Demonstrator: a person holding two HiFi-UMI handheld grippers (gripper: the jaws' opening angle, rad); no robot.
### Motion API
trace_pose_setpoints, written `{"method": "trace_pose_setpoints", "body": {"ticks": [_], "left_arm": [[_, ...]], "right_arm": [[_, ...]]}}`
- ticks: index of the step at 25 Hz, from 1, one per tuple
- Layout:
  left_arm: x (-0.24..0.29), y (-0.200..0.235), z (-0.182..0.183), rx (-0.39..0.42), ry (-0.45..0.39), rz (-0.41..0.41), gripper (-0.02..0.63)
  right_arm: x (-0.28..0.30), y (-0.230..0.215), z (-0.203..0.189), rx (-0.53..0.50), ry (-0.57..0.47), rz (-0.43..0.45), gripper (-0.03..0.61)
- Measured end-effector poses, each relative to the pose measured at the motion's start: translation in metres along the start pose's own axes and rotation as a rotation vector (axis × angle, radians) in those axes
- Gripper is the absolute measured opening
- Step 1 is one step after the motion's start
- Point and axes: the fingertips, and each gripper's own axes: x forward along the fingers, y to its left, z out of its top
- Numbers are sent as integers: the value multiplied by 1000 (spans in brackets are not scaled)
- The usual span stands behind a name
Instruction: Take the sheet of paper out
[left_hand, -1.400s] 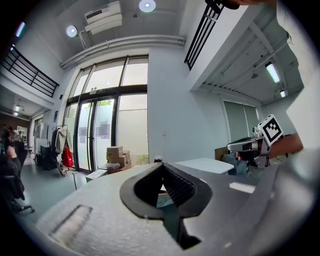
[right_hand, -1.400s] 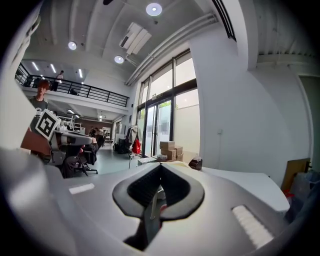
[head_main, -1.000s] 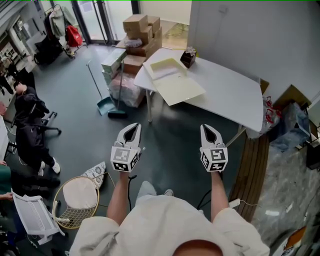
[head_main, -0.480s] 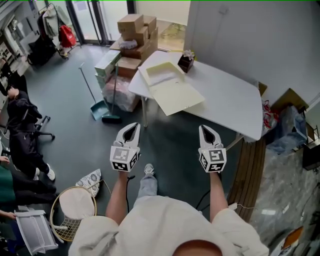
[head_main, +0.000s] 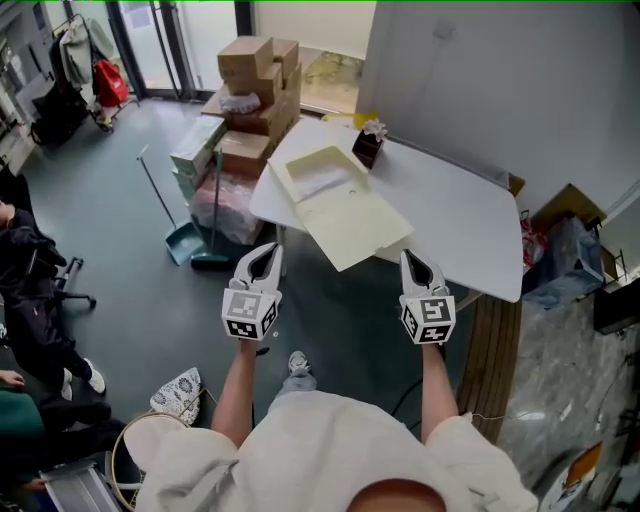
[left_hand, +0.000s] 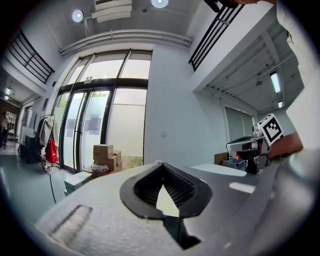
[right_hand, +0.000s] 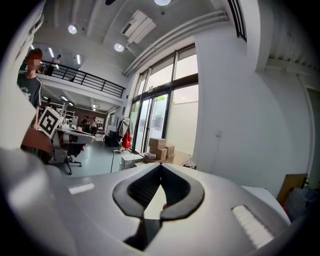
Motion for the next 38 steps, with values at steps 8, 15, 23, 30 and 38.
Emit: {"method": "trace_pose_setpoints", "body": {"ticks": [8,15,23,30,38], "left_arm": [[52,62,6,1,-4,-46,2],[84,90,5,3,4,-77,2],[123,102,-11,0,30,-93,2],[178,126,-16,18,56,-52,2],[257,128,-9,23,82,-13,2]], "right_arm": [[68,7,15,-11,14,-33,0],[107,7,22,-20,19,-47,0],[148,-6,14,-16,24,-36,0],[207,-39,6,1,10,-2,0],[275,-101,10,7,1,47,0]]}}
